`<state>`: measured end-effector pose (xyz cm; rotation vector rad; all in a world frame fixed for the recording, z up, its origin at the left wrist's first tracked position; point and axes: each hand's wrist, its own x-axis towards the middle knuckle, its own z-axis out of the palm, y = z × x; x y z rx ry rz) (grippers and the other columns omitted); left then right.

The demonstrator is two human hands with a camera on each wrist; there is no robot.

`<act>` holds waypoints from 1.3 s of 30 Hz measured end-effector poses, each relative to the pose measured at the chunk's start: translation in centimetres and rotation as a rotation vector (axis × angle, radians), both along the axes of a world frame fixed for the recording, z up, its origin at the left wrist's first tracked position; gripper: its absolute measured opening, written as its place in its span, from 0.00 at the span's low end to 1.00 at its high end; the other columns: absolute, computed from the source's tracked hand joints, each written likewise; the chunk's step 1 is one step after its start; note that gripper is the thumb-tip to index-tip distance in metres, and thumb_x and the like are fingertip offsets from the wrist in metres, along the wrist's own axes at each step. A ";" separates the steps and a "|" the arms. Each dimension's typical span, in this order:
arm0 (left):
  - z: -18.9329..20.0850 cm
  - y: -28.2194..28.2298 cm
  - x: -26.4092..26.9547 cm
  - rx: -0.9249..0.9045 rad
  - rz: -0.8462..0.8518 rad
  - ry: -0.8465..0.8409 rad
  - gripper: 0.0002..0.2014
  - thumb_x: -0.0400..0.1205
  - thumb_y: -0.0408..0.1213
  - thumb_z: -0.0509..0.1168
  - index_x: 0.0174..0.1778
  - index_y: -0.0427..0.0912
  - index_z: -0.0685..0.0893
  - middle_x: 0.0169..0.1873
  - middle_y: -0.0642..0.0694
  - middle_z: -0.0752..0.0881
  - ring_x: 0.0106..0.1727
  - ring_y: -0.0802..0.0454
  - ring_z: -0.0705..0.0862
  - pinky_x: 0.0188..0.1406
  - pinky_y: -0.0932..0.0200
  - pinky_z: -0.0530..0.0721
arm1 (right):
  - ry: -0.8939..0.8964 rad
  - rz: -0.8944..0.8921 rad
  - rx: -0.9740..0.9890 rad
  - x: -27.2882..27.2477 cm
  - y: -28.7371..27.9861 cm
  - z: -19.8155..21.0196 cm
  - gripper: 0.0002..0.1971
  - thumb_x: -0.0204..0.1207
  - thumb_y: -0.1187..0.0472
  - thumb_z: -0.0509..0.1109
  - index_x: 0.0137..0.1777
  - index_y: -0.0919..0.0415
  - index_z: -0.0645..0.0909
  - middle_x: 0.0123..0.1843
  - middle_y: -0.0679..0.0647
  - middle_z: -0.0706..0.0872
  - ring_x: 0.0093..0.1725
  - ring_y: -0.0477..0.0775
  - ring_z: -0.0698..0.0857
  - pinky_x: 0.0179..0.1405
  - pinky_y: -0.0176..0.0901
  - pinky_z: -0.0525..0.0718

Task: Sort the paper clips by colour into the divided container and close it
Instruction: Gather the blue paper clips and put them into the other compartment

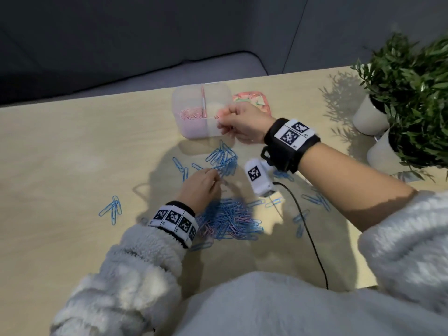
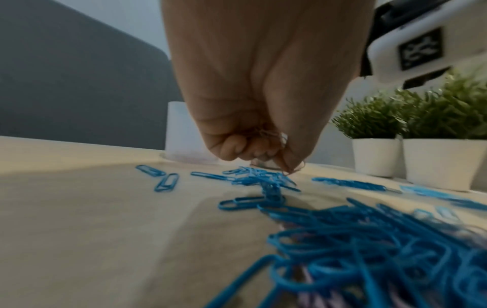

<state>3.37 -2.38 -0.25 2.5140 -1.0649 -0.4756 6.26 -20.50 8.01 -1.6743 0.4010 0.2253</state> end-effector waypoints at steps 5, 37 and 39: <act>1.6 1.5 1.7 -0.046 0.166 0.000 0.08 0.83 0.36 0.56 0.46 0.36 0.77 0.42 0.40 0.80 0.41 0.45 0.76 0.38 0.57 0.66 | 0.063 -0.149 0.199 6.3 3.2 1.6 0.15 0.77 0.80 0.51 0.35 0.64 0.70 0.28 0.58 0.67 0.25 0.52 0.67 0.19 0.38 0.65; 1.6 0.6 -1.3 -0.028 -0.082 -0.023 0.06 0.79 0.33 0.66 0.48 0.38 0.87 0.49 0.39 0.86 0.54 0.38 0.80 0.55 0.47 0.76 | 0.091 0.130 -0.769 -18.3 -0.7 -8.8 0.05 0.70 0.63 0.72 0.45 0.61 0.83 0.45 0.59 0.80 0.50 0.61 0.80 0.49 0.50 0.79; 0.7 1.3 -3.6 -0.003 -0.136 0.003 0.06 0.77 0.33 0.67 0.48 0.39 0.86 0.49 0.39 0.85 0.52 0.38 0.80 0.53 0.47 0.77 | 0.113 0.088 -0.801 -18.8 -1.1 -9.1 0.02 0.70 0.65 0.71 0.41 0.61 0.82 0.46 0.60 0.81 0.51 0.62 0.81 0.50 0.51 0.79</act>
